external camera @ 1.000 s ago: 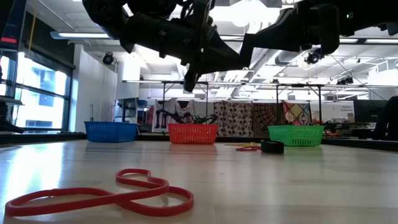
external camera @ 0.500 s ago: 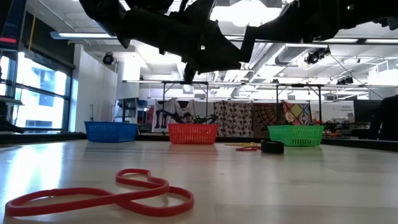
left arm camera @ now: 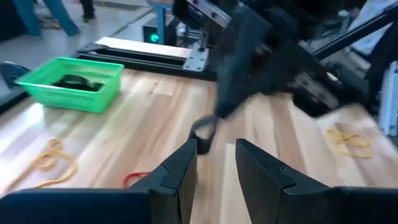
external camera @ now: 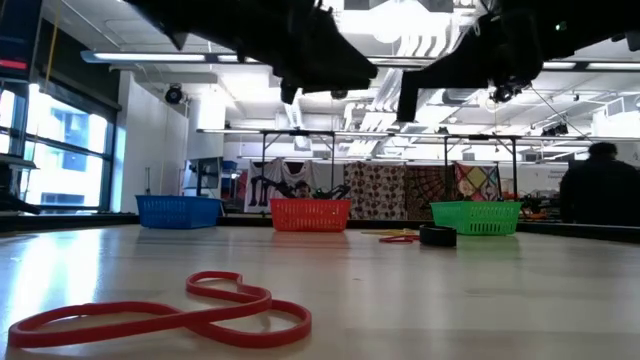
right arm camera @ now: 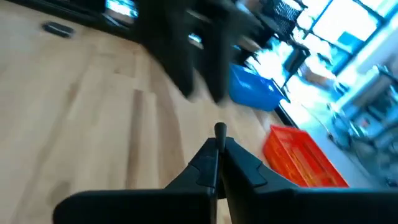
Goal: Sort rubber bands into baskets
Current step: Put the black rubberband into the green bin
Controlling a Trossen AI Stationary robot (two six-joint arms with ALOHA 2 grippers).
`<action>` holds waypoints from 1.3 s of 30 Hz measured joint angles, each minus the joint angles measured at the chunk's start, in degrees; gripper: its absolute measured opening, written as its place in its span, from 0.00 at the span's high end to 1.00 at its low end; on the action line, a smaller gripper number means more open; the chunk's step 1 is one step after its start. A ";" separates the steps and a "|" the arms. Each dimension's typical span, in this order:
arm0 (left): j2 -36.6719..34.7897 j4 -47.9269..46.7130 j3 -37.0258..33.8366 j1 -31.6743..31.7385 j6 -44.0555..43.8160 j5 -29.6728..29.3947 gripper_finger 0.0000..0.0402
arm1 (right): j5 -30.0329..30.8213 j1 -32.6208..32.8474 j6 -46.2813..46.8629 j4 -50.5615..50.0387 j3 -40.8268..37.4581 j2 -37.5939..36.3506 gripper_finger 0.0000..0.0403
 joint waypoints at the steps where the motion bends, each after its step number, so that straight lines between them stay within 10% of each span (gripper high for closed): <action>1: -0.43 0.13 -0.68 -0.40 0.68 -0.88 0.74 | 0.27 -0.66 1.20 -1.86 0.00 -0.94 1.00; 16: -0.74 15.55 -12.06 -4.06 2.13 -1.91 0.74 | 2.22 -29.32 19.31 -35.26 0.00 -13.94 1.00; 27: -0.71 15.73 -12.33 -4.92 2.29 -1.77 0.74 | -9.50 -54.91 19.34 -36.63 0.00 -11.92 1.00; 39: -0.72 15.59 -12.33 -4.92 2.76 -1.77 0.74 | -20.28 -64.64 19.16 -35.05 0.00 -1.80 0.97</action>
